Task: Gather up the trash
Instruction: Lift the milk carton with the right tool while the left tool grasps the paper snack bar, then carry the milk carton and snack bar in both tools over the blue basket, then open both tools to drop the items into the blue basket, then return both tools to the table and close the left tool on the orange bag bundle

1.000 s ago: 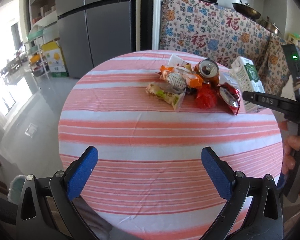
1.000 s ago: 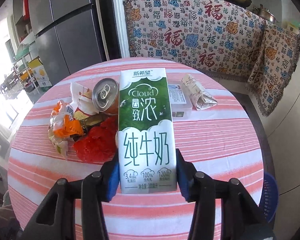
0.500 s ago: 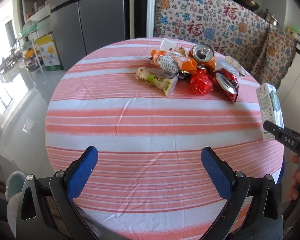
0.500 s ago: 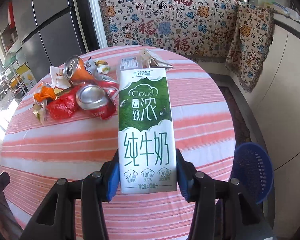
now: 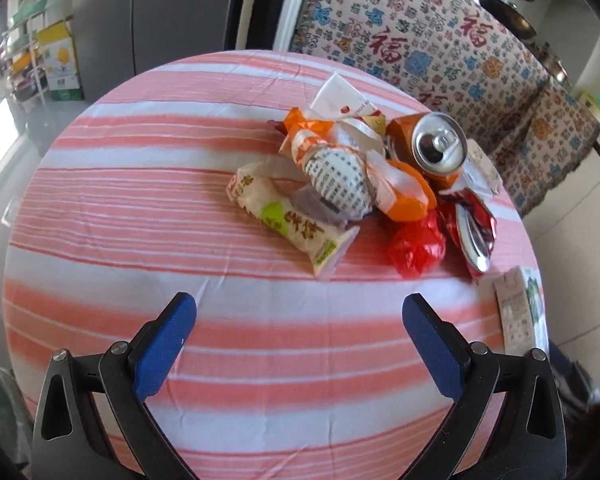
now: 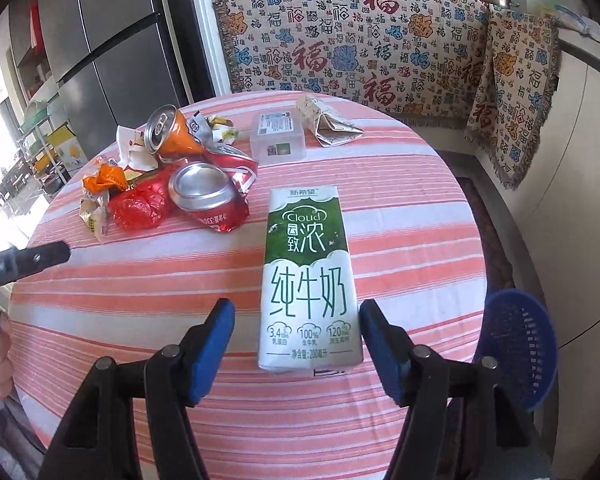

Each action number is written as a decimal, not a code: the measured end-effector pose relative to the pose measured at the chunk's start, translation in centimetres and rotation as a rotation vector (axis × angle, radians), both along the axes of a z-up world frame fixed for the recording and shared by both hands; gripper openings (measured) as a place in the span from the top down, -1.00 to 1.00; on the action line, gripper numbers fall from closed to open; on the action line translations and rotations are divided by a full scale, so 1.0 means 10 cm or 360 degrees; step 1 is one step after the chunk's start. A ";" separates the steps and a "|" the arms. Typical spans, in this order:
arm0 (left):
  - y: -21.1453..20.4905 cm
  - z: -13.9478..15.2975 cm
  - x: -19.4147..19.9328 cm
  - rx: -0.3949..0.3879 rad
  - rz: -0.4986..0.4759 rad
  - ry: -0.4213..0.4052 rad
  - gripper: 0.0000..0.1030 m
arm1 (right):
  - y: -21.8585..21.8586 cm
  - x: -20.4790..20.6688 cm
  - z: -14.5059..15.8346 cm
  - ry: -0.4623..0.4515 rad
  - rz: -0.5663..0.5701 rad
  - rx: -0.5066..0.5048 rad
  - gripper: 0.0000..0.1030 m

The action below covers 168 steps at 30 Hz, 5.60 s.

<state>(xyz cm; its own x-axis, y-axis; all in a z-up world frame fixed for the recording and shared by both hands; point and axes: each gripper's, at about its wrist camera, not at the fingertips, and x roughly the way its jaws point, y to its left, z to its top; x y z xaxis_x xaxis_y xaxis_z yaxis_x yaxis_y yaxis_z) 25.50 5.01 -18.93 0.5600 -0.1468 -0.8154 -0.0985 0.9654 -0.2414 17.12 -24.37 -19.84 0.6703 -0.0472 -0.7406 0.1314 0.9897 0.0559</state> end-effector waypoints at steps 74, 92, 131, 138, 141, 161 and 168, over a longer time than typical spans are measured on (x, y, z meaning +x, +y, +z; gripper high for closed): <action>-0.66 0.32 -0.36 0.0250 -0.0540 0.0031 0.77 | -0.34 0.35 0.37 0.0419 0.0153 0.0183 0.05; -3.77 0.50 -0.28 -0.0112 -0.1124 -0.0047 0.77 | -2.66 -0.46 0.23 0.0311 -0.0481 0.0183 0.05; -5.02 -0.26 -0.25 0.0006 -0.1292 -0.0185 -0.33 | -4.00 -0.80 -0.37 0.0145 -0.0763 0.0297 -0.12; -3.88 0.15 -0.62 0.0121 -0.1104 -0.0334 -0.59 | -3.30 -0.66 0.23 -0.0176 -0.0569 0.0110 -0.12; -3.34 0.07 -0.68 0.0196 -0.0972 -0.0305 -0.59 | -2.83 -0.54 0.38 -0.0254 -0.0409 0.0083 -0.14; -1.30 -0.48 -0.41 0.0466 -0.0353 -0.0173 -0.69 | -0.37 0.09 -0.32 -0.0005 0.0416 -0.0102 -0.19; -1.13 -0.52 -0.43 0.0409 -0.0309 -0.0158 -0.81 | -0.23 0.15 -0.38 0.0007 0.0423 -0.0151 -0.24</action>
